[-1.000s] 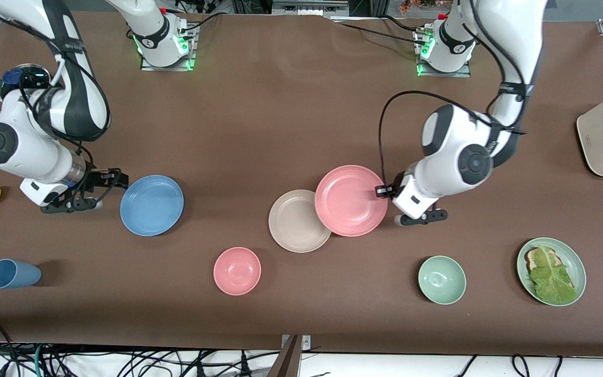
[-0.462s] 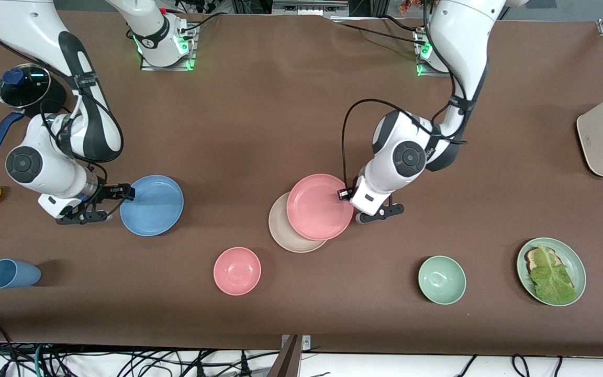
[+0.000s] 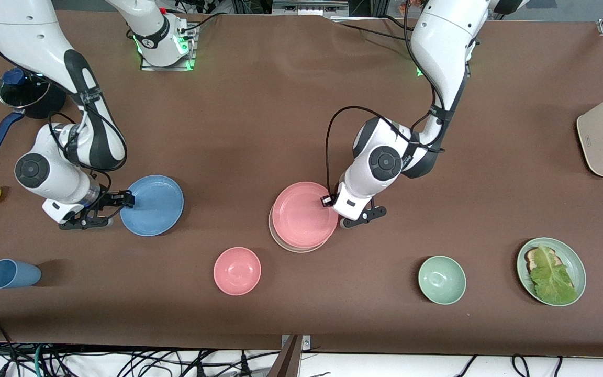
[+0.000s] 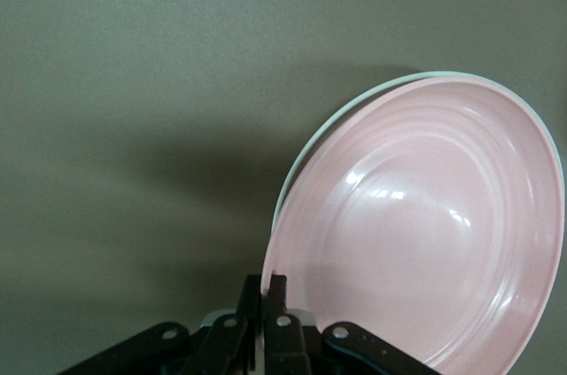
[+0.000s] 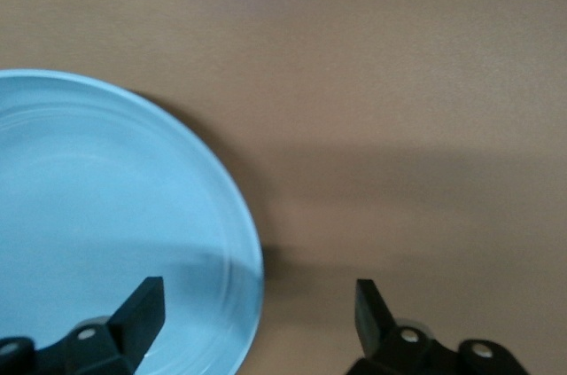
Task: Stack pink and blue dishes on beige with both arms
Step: 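Release the pink plate with the left gripper while the right gripper grasps the blue plate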
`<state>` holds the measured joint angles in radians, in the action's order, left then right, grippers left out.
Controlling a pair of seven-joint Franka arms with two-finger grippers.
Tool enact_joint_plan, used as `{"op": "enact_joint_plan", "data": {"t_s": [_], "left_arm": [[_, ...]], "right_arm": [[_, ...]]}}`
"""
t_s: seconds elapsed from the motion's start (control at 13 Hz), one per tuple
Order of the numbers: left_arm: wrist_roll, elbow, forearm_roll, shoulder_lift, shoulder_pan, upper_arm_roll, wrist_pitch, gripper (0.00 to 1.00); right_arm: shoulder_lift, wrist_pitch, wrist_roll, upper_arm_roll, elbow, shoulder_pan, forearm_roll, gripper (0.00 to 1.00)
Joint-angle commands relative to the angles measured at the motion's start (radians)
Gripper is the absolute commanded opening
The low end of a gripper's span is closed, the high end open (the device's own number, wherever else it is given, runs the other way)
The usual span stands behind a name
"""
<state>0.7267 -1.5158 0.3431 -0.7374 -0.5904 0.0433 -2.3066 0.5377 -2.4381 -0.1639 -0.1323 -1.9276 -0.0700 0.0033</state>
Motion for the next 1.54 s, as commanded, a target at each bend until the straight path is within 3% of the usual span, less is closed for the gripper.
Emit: {"op": "enact_joint_plan", "data": {"t_s": [0.0,0.15,0.46,0.69,0.85,1.08,1.46], "left_arm": [[0.037,0.057,-0.023,-0.033,-0.012,0.015,0.006,0.0],[0.037,0.057,-0.023,-0.033,-0.012,0.015,0.006,0.0],[0.037,0.065,-0.023,-0.039,-0.011,0.016,0.006,0.21],[0.034,0.065,-0.023,-0.037,-0.006,0.018,0.006,0.46],[0.028,0.066,-0.023,-0.027,-0.002,0.027,0.016,0.54],[-0.048,0.089,-0.026,-0.017,0.003,0.078,0.076,0.62],[-0.298,0.095,-0.026,0.021,0.018,0.183,0.238,0.7]], "right_arm": [[0.014,-0.027,-0.017,0.008,0.001,0.01,0.003,0.88],[0.019,-0.027,-0.016,0.008,-0.001,0.01,0.004,0.79],[0.022,-0.024,-0.009,0.011,-0.002,0.01,0.006,0.53],[0.022,-0.022,-0.006,0.016,-0.002,0.009,0.026,0.39],[0.022,-0.019,-0.003,0.017,-0.002,0.009,0.027,0.29],[0.016,-0.015,-0.002,0.019,-0.002,0.009,0.029,0.02],[-0.013,0.078,-0.005,0.036,0.038,0.007,0.043,0.0]]}}
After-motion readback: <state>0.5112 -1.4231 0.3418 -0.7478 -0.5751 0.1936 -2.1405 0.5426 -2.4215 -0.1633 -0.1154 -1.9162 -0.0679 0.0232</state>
